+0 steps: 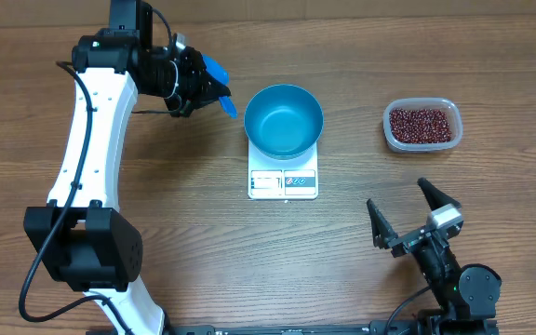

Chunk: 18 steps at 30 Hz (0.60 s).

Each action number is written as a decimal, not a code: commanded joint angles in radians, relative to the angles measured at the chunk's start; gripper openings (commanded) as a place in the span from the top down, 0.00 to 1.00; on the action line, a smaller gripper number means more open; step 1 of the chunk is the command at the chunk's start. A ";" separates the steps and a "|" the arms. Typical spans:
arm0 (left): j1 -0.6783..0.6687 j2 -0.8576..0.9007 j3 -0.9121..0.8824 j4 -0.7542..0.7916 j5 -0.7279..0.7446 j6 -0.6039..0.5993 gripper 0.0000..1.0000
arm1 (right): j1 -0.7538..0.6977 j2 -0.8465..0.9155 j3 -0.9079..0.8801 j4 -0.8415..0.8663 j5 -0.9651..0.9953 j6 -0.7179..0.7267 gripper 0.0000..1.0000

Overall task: Scoop item into bowl and weigh 150g on scale
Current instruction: 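Lift the blue scoop with the left gripper toward the table center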

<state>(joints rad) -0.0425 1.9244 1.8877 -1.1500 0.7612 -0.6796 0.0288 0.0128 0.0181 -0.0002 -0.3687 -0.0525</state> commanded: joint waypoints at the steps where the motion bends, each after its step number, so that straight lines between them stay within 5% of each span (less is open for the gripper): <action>1: -0.005 -0.031 0.020 0.035 -0.088 0.097 0.96 | 0.010 -0.010 -0.009 0.015 -0.089 0.032 0.00; 8: -0.002 -0.031 0.020 0.180 0.118 0.170 0.96 | 0.008 -0.005 0.104 0.024 -0.078 0.240 0.00; 18: -0.004 -0.031 0.020 0.457 0.436 0.265 0.96 | 0.008 0.300 0.605 -0.331 -0.123 0.322 0.00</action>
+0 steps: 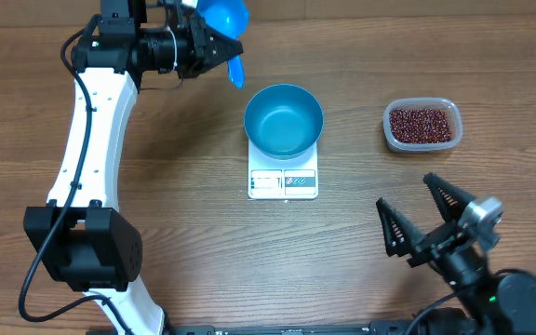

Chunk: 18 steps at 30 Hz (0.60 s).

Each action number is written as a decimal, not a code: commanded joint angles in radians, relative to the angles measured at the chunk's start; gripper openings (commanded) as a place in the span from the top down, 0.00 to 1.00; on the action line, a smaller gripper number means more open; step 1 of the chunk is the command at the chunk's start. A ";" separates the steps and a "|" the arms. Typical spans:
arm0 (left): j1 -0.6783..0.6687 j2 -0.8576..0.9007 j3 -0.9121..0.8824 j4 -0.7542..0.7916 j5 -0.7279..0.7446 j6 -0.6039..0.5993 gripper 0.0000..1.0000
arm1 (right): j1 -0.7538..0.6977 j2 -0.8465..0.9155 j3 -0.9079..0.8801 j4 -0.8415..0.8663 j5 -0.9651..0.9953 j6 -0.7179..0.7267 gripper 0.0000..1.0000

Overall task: Scoop item into bowl and weigh 150g on scale
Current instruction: 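Lift the blue scoop with the left gripper toward the table center, then bring the right gripper to the scoop handle and grasp it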

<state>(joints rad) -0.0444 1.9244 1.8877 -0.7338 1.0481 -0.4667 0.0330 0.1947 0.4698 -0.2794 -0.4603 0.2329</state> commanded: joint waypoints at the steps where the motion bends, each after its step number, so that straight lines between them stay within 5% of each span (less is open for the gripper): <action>1: -0.002 -0.031 0.020 0.069 0.168 0.051 0.96 | 0.004 0.177 0.218 -0.091 -0.037 0.037 0.00; 8: -0.009 -0.031 0.020 0.258 0.254 -0.066 0.96 | 0.004 0.609 0.676 -0.328 -0.119 0.037 0.00; 18: -0.108 -0.031 0.020 0.465 0.257 -0.293 0.96 | 0.013 0.927 0.809 -0.091 -0.473 0.216 0.00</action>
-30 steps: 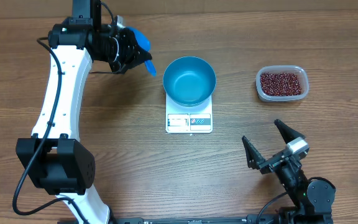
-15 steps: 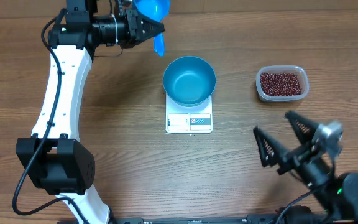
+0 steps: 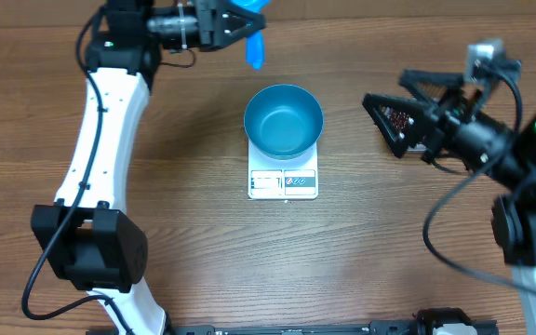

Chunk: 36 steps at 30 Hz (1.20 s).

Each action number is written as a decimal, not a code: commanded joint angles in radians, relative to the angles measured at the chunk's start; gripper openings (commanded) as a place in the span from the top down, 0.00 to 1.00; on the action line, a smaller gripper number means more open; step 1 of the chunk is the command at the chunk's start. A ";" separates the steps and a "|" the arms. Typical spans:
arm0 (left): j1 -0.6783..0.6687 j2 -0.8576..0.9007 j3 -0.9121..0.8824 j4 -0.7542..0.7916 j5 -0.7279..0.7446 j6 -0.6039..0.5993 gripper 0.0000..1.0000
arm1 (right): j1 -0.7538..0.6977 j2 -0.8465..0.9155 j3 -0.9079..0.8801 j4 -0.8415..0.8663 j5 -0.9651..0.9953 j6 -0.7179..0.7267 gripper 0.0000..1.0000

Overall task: Scoop item into bowl and weigh 150g on scale
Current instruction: 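Bring the right gripper to the scoop handle and grasp it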

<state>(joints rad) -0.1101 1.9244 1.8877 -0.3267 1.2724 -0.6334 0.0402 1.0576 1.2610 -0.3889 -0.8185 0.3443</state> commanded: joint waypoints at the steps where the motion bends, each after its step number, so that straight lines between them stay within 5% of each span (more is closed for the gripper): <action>1: -0.052 -0.031 0.020 0.102 0.031 -0.172 0.96 | 0.005 0.099 0.018 0.034 -0.116 0.153 0.00; 5: -0.081 -0.031 0.020 0.334 0.016 -0.419 0.96 | 0.006 0.248 0.018 0.185 -0.222 0.348 0.00; 8: -0.103 -0.031 0.020 0.454 0.010 -0.534 0.96 | 0.020 0.349 0.018 0.437 -0.370 0.488 0.18; 11: -0.132 -0.031 0.020 0.485 -0.004 -0.549 0.96 | 0.053 0.425 0.018 0.639 -0.388 0.627 0.40; 15: -0.153 -0.031 0.020 0.485 -0.045 -0.541 0.96 | 0.101 0.478 0.018 0.824 -0.352 0.713 0.45; 19: -0.153 -0.031 0.020 0.485 -0.068 -0.541 0.96 | 0.135 0.482 0.018 0.849 -0.261 0.726 0.46; 31: -0.153 -0.031 0.020 0.485 -0.049 -0.559 0.96 | 0.150 0.482 0.018 0.852 -0.109 0.726 0.81; 36: -0.154 -0.031 0.020 0.485 -0.050 -0.559 0.96 | 0.150 0.482 0.018 0.853 -0.108 0.726 0.82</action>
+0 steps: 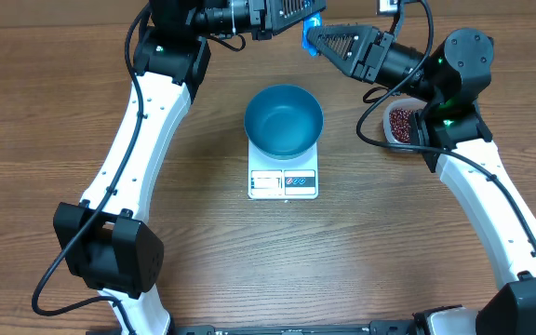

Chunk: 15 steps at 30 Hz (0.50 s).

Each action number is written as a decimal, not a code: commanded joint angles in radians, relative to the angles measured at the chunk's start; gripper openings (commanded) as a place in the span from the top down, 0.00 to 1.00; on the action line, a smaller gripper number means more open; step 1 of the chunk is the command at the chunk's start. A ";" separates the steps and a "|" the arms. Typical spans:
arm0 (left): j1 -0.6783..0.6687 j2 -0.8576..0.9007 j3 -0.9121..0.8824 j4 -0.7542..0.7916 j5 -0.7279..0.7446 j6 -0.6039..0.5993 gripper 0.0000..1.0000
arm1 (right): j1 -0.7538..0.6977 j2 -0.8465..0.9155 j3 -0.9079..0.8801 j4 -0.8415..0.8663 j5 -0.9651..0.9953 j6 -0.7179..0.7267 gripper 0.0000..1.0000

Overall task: Scoop item into bowl and weigh 150g on scale
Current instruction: 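Bring the right gripper to the scoop handle and grasp it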

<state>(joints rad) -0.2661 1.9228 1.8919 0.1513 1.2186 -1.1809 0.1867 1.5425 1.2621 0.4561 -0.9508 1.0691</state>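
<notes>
A blue bowl [284,119] stands empty on the white scale [283,182] at mid table. My left gripper [294,13] is high at the far edge, shut on the blue scoop [314,22], of which only a small blue part shows. My right gripper [316,39] reaches in from the right, its tip right against the scoop. Its fingers overlap from above, so their gap is hidden. The clear tub of red beans [400,122] sits right of the bowl, partly covered by the right arm.
The left arm's white links [147,112] arch over the left half of the table. The right arm [477,186] runs up the right side and over the bean tub. The table's far edge lies just behind both grippers.
My left gripper has moved further right along the far edge with the scoop. My right gripper has moved from beside the bean tub to the scoop, above and behind the bowl.
First my left gripper held the scoop left of the bowl while the right gripper rested open at the front right. The left then stood higher and further right at each moment. The right went from the front to the bean tub, and now meets the scoop.
</notes>
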 commanded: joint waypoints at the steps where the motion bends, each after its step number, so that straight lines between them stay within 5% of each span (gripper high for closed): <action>1: 0.000 -0.029 0.016 0.007 0.003 -0.012 0.96 | 0.004 -0.003 0.017 0.008 0.027 0.001 0.82; 5: -0.004 -0.029 0.016 0.007 -0.006 0.008 0.96 | 0.004 -0.003 0.017 0.011 0.026 0.001 0.82; 9: -0.003 -0.029 0.016 0.006 -0.007 0.035 0.96 | 0.004 -0.003 0.017 0.010 0.026 0.000 0.96; 15: -0.003 -0.029 0.016 0.006 -0.014 0.052 0.95 | 0.004 -0.003 0.017 0.010 0.026 0.000 0.96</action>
<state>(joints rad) -0.2668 1.9228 1.8919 0.1547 1.2186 -1.1675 0.1867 1.5429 1.2621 0.4561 -0.9340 1.0763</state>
